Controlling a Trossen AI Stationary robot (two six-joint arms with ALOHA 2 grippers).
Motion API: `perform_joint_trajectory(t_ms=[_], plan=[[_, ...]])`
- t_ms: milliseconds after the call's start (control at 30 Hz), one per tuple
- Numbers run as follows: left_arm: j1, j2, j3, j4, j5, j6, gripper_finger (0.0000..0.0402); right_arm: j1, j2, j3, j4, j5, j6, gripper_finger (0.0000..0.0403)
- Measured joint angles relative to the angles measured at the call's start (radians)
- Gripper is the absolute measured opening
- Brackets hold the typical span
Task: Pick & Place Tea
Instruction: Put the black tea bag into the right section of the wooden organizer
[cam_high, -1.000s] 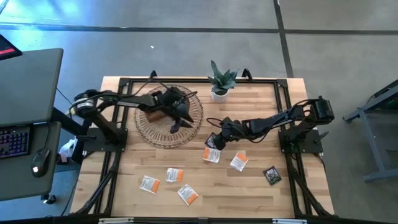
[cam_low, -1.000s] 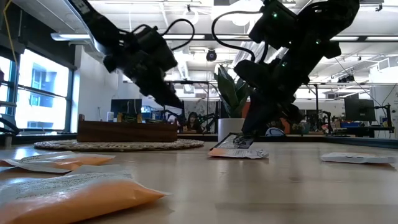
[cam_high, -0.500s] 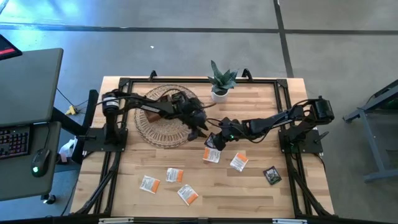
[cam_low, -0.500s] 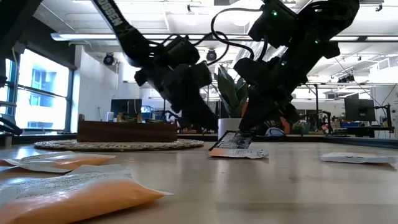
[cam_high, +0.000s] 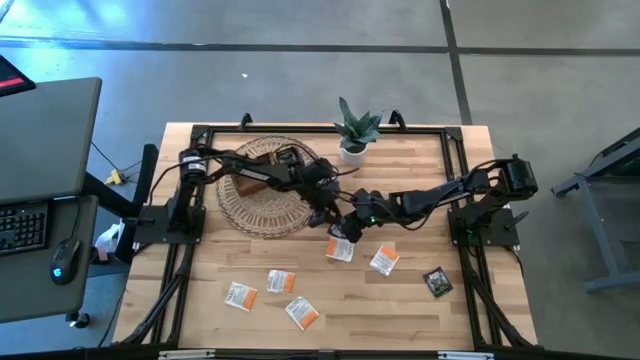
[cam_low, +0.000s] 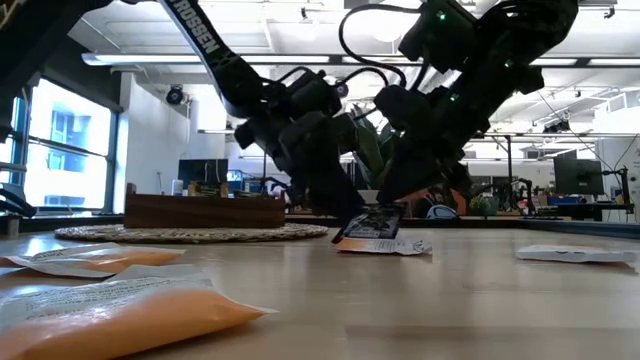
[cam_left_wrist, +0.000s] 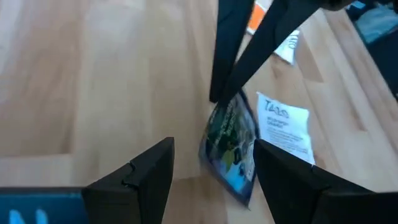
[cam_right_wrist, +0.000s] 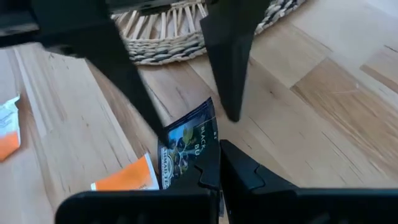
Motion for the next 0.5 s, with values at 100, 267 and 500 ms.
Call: perform_joint_trajectory(t_ms=[100, 267, 500], plan=[[-0.006, 0.005, 0.004, 0.004, 0.05, 0.0, 0.0217, 0.0, 0.0, 0.0, 0.002, 0.002, -0.001, 0.0], [-0.015, 0.006, 0.004, -0.01, 0.014, 0.011, 0.0211, 0.0, 0.0, 0.0, 0.007, 0.001, -0.015, 0.0], [-0.019, 0.006, 0.004, -0.024, 0.027, 0.025, 0.0141, 0.0, 0.0, 0.0, 0.01, 0.01, -0.015, 0.0]])
